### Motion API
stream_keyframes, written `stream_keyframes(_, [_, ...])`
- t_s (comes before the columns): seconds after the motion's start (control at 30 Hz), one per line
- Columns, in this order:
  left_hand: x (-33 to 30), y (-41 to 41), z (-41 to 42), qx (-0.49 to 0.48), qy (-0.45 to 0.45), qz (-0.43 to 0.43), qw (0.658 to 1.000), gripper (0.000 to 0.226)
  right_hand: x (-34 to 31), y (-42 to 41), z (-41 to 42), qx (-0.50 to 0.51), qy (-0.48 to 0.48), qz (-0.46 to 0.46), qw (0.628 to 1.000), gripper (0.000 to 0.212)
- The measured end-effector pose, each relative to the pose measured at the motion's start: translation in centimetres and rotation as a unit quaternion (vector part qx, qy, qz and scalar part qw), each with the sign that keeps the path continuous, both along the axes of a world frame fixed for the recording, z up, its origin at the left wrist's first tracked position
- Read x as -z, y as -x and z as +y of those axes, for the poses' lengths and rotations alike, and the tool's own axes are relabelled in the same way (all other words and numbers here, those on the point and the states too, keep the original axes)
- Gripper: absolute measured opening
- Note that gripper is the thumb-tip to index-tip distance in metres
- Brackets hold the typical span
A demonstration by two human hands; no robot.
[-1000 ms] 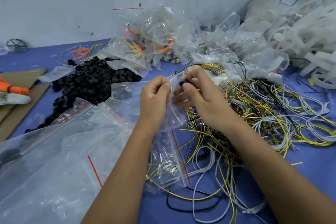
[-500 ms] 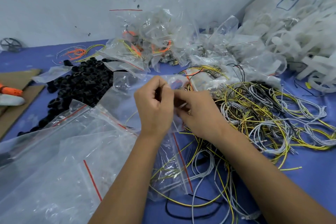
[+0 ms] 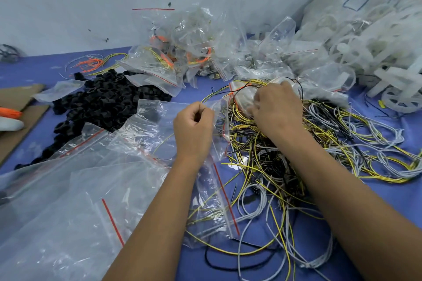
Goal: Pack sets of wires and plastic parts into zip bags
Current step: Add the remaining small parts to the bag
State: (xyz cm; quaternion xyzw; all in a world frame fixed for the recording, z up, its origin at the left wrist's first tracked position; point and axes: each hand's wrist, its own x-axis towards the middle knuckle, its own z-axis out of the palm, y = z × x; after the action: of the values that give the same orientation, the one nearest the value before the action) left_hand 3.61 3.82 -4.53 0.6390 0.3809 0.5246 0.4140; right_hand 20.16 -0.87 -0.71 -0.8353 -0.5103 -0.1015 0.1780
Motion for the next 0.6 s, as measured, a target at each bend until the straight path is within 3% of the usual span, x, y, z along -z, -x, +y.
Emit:
stream_keyframes(0.1, [0.0, 0.1, 0.1, 0.006, 0.008, -0.011, 1.0, 0.032, -0.4, -0.5, -0.2, -0.017, -0.132, 0.084, 0.987, 0.015])
stream_keyframes(0.27, [0.0, 0.0, 0.3, 0.004, 0.017, -0.039, 0.999, 0.035, -2.1, -0.9, -0.9, -0.06, -0.333, 0.248, 0.908, 0.013])
stream_keyframes(0.33, [0.0, 0.1, 0.3, 0.001, 0.018, -0.042, 0.999, 0.037, -2.8, -0.6, -1.2, -0.082, -0.372, 0.419, 0.824, 0.014])
stream_keyframes(0.4, [0.0, 0.2, 0.3, -0.002, 0.021, -0.049, 0.999, 0.04, -3.2, 0.0, -1.7, -0.105, -0.383, 0.599, 0.695, 0.019])
stream_keyframes(0.47, [0.1, 0.2, 0.3, -0.002, 0.026, -0.057, 0.998, 0.041, -2.7, 0.5, -2.3, -0.115, -0.376, 0.697, 0.6, 0.02])
stream_keyframes(0.53, [0.2, 0.1, 0.3, -0.006, 0.028, -0.061, 0.998, 0.039, -1.8, 0.9, -2.7, -0.111, -0.375, 0.734, 0.555, 0.019])
stream_keyframes(0.6, [0.2, 0.2, 0.3, -0.007, 0.029, -0.062, 0.998, 0.038, -1.3, 1.1, -2.9, -0.107, -0.378, 0.734, 0.553, 0.018])
